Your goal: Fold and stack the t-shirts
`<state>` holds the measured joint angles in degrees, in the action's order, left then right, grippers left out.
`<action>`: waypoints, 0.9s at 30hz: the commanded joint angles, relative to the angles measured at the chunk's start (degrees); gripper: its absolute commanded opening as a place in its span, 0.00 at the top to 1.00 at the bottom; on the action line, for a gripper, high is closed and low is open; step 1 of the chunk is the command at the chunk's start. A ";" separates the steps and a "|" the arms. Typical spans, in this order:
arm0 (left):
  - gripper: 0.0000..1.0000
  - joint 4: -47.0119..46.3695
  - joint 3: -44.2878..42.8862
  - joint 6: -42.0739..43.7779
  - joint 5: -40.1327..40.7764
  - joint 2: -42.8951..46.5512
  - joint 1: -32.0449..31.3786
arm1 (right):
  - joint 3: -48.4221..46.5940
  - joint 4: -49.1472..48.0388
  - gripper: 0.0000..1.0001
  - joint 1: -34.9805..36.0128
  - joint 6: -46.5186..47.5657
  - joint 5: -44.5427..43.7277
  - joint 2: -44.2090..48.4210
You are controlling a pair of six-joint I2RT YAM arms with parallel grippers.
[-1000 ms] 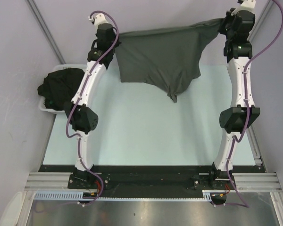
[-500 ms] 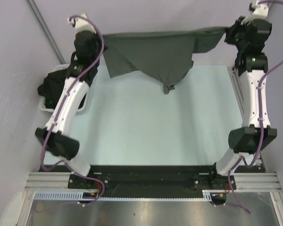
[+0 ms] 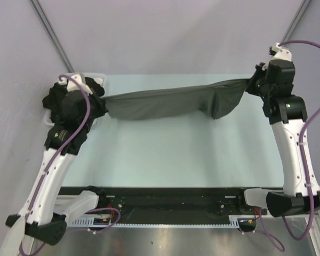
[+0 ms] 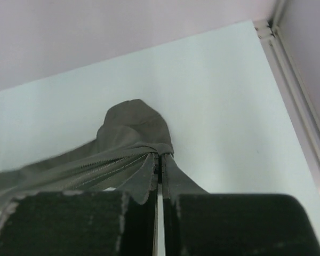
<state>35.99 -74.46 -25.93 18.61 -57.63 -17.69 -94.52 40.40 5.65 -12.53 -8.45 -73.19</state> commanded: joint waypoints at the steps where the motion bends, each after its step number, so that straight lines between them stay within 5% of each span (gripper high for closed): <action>1: 1.00 12.25 1.41 -6.58 -3.13 4.79 0.12 | -3.21 13.11 1.00 -1.26 -3.89 -6.84 6.30; 11: 1.00 27.72 10.20 -15.64 -14.13 14.20 -2.52 | 5.29 40.08 1.00 -8.63 -7.33 7.73 7.45; 22: 1.00 34.67 8.46 -16.43 -15.09 11.40 -2.61 | 14.63 42.83 1.00 -8.55 -7.06 13.55 2.62; 27: 0.88 38.63 5.12 -16.79 -13.87 11.66 -2.52 | 14.28 42.74 0.77 -9.16 -7.24 12.75 1.21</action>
<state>70.32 -64.36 -41.85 3.66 -46.74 -20.32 -79.53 76.62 -2.66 -19.99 3.97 -71.48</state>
